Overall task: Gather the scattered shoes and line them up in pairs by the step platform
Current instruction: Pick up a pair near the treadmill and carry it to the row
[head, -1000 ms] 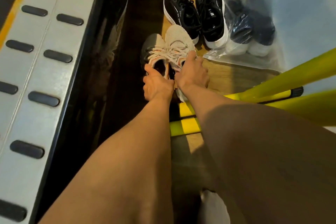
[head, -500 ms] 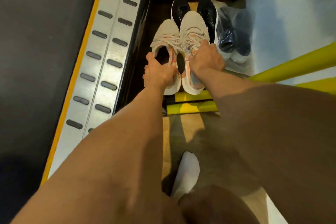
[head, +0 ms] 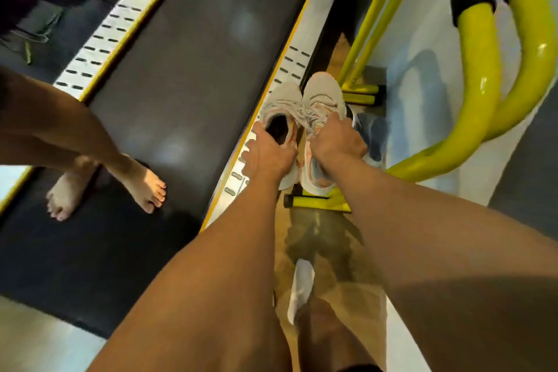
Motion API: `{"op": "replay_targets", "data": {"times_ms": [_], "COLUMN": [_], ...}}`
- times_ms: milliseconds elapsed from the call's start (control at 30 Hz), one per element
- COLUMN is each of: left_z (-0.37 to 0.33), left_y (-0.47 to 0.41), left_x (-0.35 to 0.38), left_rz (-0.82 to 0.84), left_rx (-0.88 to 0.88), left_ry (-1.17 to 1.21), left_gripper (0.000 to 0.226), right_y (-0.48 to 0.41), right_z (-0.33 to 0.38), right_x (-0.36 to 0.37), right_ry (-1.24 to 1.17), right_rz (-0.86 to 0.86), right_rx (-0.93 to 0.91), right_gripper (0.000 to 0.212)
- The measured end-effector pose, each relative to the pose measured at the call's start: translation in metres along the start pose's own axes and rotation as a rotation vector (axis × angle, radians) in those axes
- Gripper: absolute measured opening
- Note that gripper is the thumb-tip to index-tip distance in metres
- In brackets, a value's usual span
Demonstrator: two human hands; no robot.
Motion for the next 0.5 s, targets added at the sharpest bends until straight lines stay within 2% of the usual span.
{"op": "replay_targets", "data": {"times_ms": [200, 367, 500], "left_z": [-0.001, 0.023, 0.073], "left_y": [0.1, 0.182, 0.252], "left_x": [-0.091, -0.145, -0.189], "left_rz": [-0.141, -0.336, -0.471], "left_rx": [-0.003, -0.082, -0.196], "left_ry": [0.004, 0.031, 0.084], "left_gripper": [0.078, 0.084, 0.086], "right_y": [0.1, 0.188, 0.271], "right_z": [0.024, 0.048, 0.072], "right_x": [-0.078, -0.099, -0.1], "right_ry": [0.023, 0.039, 0.071], "right_rz": [-0.05, -0.093, -0.055], "right_rx": [-0.184, -0.461, -0.669], "right_gripper": [0.045, 0.043, 0.044]}}
Point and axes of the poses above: each hand's wrist, its own y-axis away from the middle knuckle, its own x-axis out of the palm, z = x × y, the point moved 3 cm from there along -y, towards the middle knuckle
